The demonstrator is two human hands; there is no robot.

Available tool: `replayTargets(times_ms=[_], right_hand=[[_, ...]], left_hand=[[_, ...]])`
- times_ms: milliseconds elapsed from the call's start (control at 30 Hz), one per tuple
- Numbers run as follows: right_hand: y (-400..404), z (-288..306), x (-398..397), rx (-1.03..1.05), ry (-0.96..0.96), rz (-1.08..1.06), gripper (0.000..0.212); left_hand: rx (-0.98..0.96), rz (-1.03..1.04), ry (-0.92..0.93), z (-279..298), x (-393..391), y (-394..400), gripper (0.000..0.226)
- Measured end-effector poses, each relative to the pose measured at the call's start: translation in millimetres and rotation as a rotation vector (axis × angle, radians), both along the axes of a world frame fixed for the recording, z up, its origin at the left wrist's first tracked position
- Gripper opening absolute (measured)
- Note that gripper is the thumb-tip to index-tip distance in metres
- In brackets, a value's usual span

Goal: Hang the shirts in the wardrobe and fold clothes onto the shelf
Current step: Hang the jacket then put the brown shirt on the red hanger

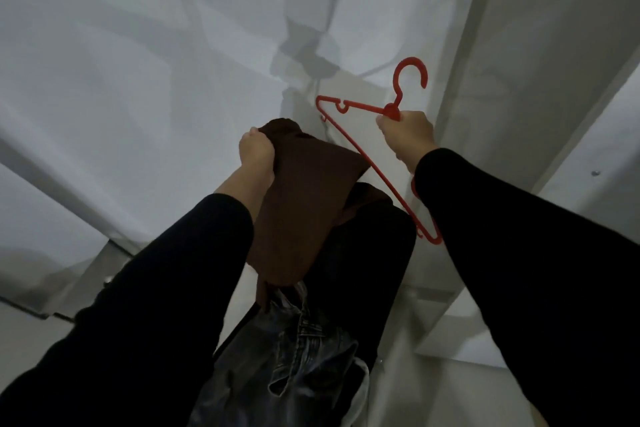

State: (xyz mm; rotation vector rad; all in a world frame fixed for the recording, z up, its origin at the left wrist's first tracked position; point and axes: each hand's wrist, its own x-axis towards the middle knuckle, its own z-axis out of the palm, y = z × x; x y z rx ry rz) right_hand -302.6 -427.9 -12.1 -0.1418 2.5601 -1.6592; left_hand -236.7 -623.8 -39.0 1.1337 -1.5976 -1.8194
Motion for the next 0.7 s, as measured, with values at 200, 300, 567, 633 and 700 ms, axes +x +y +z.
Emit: replayTargets(times_ms=[200, 300, 567, 633, 700], right_hand=[[4, 32, 77, -0.098, -0.013, -0.054, 0.048], [-4, 42, 127, -0.172, -0.116, -0.054, 0.08], [-27, 64, 240, -0.368, -0.29, 0.038, 0.028], [-18, 76, 257, -0.349, -0.226, -0.012, 0.022], [-6, 90, 266, -0.366, -0.149, -0.058, 0.023]], left_hand=[[0.428, -0.059, 0.564, 58, 61, -10, 0.035], [0.473, -0.153, 0.624, 91, 106, -1, 0.035], [0.427, -0.492, 0.705, 135, 187, 21, 0.033], [0.456, -0.537, 0.745, 140, 199, 17, 0.032], [0.508, -0.581, 0.754, 138, 206, 7, 0.029]])
